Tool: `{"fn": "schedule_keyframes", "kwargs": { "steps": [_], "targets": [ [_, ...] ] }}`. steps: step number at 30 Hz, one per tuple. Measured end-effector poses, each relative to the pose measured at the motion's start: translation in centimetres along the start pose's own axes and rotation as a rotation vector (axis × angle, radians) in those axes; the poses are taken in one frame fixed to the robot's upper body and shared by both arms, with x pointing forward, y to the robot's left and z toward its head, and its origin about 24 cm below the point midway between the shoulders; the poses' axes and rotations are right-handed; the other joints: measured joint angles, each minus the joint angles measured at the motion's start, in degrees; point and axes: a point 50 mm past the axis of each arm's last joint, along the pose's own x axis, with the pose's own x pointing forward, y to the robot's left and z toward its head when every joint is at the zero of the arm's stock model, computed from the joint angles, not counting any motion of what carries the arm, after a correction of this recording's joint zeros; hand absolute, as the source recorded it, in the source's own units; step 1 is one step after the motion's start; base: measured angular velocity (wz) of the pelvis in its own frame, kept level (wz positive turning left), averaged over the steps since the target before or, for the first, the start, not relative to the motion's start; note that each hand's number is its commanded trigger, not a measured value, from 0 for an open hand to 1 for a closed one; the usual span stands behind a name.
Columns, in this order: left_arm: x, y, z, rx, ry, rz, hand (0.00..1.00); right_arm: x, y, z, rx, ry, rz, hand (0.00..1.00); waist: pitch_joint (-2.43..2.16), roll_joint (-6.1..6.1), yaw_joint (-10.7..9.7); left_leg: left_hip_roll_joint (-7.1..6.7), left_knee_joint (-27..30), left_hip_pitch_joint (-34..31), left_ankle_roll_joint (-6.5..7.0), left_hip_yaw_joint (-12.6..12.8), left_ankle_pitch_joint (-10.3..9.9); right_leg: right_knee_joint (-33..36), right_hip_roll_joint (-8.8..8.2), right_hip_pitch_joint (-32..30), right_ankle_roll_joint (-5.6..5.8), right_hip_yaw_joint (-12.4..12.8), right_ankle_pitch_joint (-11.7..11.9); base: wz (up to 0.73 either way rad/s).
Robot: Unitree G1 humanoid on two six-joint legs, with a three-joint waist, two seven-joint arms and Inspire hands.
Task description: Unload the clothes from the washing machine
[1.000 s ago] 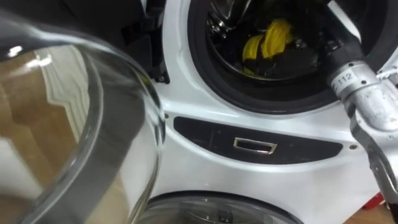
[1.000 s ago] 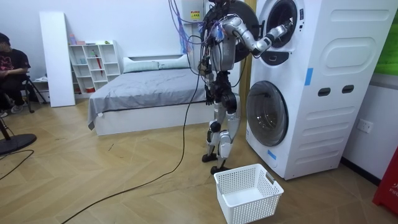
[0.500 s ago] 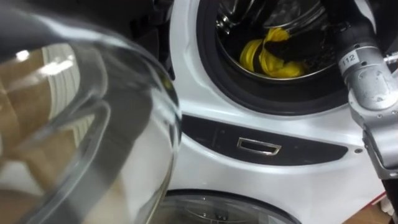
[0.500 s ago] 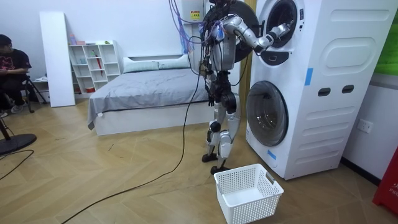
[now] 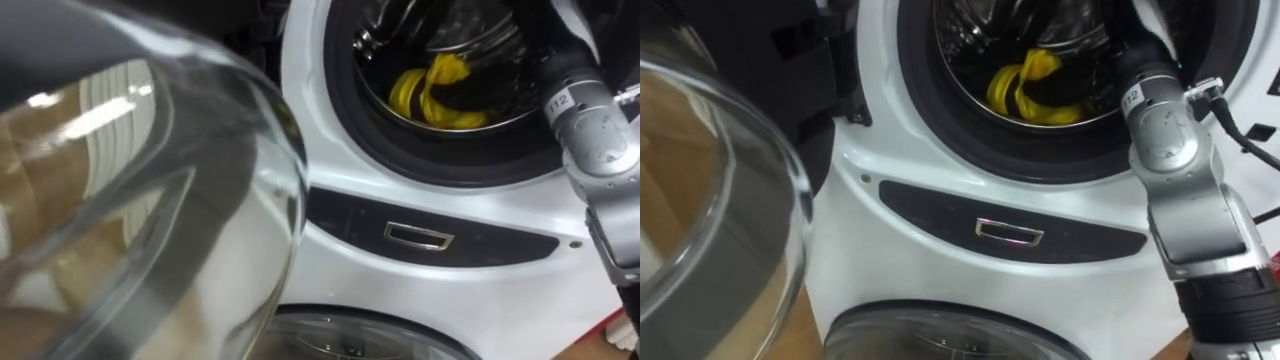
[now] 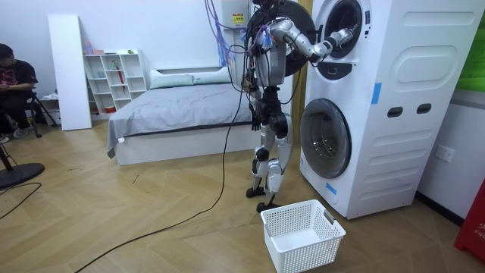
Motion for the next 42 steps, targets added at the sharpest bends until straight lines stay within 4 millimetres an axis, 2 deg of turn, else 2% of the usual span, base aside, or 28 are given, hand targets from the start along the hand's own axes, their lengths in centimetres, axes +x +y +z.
{"fn": "schedule_keyframes", "kwargs": {
  "steps": [3, 8, 18, 19, 20, 21, 22, 29, 34, 42],
  "targets": [
    [0.0, 0.0, 0.7, -0.008, -0.002, -0.020, 0.00, 0.4, 0.4, -0.4, -0.008, 0.039, 0.088, 0.00, 0.32, -0.51, -0.3, 0.01, 0.2, 0.1, 0.09, 0.0, -0.1, -0.1, 0.04, 0.4, 0.00, 0.1, 0.0, -0.01],
    [0.1, 0.0, 1.5, -0.009, -0.004, -0.036, 0.00, 0.5, 0.4, -0.8, 0.000, 0.069, 0.190, 0.00, 0.31, -0.54, 0.1, 0.01, 0.7, 0.1, 0.22, 0.1, -0.1, -0.1, 0.01, 0.5, 0.00, 0.2, 0.0, 0.00],
    [0.2, 1.1, 1.6, 0.018, 0.008, -0.019, 0.00, 0.3, 0.7, -1.8, -0.015, 0.108, 0.331, 0.00, 0.33, -0.05, 0.3, 0.33, 0.8, 1.1, 0.24, 0.0, -0.2, -0.1, 0.18, 1.6, -0.05, 0.0, 0.1, 0.00],
    [0.2, 1.2, 1.6, 0.019, 0.011, -0.015, 0.00, 0.3, 0.7, -1.8, -0.017, 0.109, 0.346, 0.32, 0.31, -0.01, 0.3, 0.32, 0.8, 1.1, 0.24, 0.0, -0.2, -0.1, 0.20, 1.6, -0.07, 0.0, 0.1, 0.00],
    [0.2, 1.3, 1.7, 0.019, 0.013, -0.013, 0.00, 0.3, 0.7, -1.8, -0.019, 0.110, 0.352, 0.58, 0.31, 0.01, 0.4, 0.34, 0.8, 1.1, 0.25, 0.1, -0.2, -0.1, 0.24, 1.7, -0.10, 0.0, 0.1, 0.00],
    [0.2, 1.5, 1.8, 0.020, 0.014, -0.009, 0.00, 0.2, 0.7, -1.8, -0.024, 0.112, 0.366, 0.94, 0.31, 0.01, 0.4, 0.41, 0.8, 1.1, 0.24, 0.1, -0.2, -0.1, 0.30, 1.7, -0.19, 0.0, 0.2, 0.00],
    [0.2, 1.6, 1.9, 0.022, 0.014, -0.007, 0.00, 0.2, 0.7, -1.9, -0.036, 0.116, 0.383, 1.00, 0.29, 0.04, 0.4, 0.69, 0.8, 1.2, 0.24, 0.1, -0.2, -0.1, 0.29, 1.7, -0.27, 0.0, 0.3, 0.00],
    [0.2, 1.6, 2.0, 0.065, 0.018, -0.020, 0.00, 0.0, 0.9, -2.0, -0.073, 0.129, 0.431, 1.00, 0.41, 0.21, 0.5, 0.76, 0.5, 1.9, 0.27, 0.1, -0.2, -0.1, 0.45, 2.4, -0.27, 0.0, 0.4, 0.00],
    [0.2, 1.5, 2.0, 0.079, 0.019, -0.034, 0.00, 0.1, 0.5, -1.7, -0.118, 0.120, 0.361, 1.00, 0.90, 0.95, 1.0, 0.73, 0.5, 1.9, 0.41, 0.1, -0.3, -0.2, 0.45, 2.4, -0.21, 0.0, 0.5, 0.00],
    [0.2, 1.7, 2.4, 0.081, 0.010, -0.033, 0.00, 0.1, 0.4, -1.5, -0.129, 0.109, 0.339, 1.00, 0.83, 0.87, 1.9, 0.83, 0.2, 1.7, 0.37, 0.4, -0.4, -0.2, 0.69, 2.0, -0.20, 0.2, 0.5, -0.01]
  ]
}}
